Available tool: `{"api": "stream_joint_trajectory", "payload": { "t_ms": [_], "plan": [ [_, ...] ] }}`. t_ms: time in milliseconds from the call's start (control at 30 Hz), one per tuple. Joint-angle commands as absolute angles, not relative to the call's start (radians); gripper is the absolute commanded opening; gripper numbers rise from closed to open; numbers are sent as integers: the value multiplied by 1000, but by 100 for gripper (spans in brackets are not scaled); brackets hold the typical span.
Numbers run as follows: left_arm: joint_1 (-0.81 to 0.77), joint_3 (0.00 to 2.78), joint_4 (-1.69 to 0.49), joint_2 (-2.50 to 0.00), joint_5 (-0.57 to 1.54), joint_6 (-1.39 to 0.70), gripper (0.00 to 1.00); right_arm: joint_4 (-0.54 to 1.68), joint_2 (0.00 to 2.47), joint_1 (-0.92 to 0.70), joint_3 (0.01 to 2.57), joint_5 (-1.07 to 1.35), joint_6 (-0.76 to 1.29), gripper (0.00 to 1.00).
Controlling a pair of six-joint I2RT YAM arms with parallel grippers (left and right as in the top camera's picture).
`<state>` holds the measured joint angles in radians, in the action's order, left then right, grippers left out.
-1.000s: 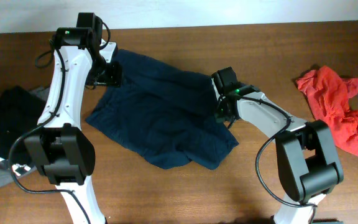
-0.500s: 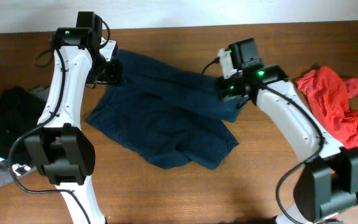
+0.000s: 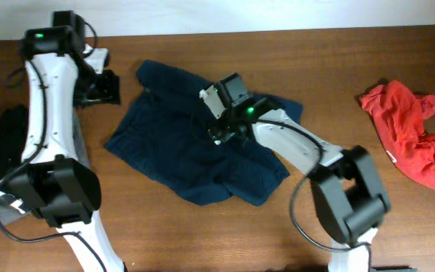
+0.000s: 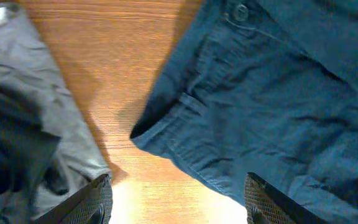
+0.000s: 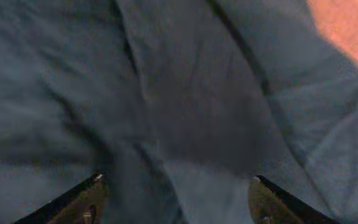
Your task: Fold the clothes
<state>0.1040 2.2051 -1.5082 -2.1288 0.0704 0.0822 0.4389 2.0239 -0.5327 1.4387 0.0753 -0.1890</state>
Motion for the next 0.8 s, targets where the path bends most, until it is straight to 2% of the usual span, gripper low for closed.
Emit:
{"api": "stream_joint_trajectory", "payload": {
  "t_ms": [0, 133, 233, 300, 333, 400, 433, 567, 767],
  "plan": [
    [126, 2221, -1519, -2119, 113, 76, 68, 406, 2086, -536, 1436, 2, -194, 79],
    [134, 2221, -1505, -2119, 117, 76, 68, 369, 2117, -536, 1436, -47, -194, 79],
    [133, 2221, -1501, -2119, 117, 76, 68, 356, 2125, -536, 1436, -157, -161, 76],
    [133, 2221, -1501, -2119, 117, 76, 68, 347, 2125, -535, 1438, -218, -142, 54],
    [133, 2221, -1501, -2119, 117, 76, 68, 352, 2122, -535, 1445, -230, -141, 37],
    [134, 2221, -1501, -2119, 117, 76, 68, 376, 2111, -535, 1465, -230, -141, 24],
    [134, 2221, -1501, -2119, 117, 76, 69, 392, 2098, -535, 1479, -230, -141, 21],
    [134, 2221, -1501, -2119, 116, 76, 70, 431, 2051, -526, 1546, -269, -141, 14],
    [134, 2221, -1501, -2119, 116, 76, 70, 480, 2046, -434, 1673, -288, -154, 13]
  ]
}}
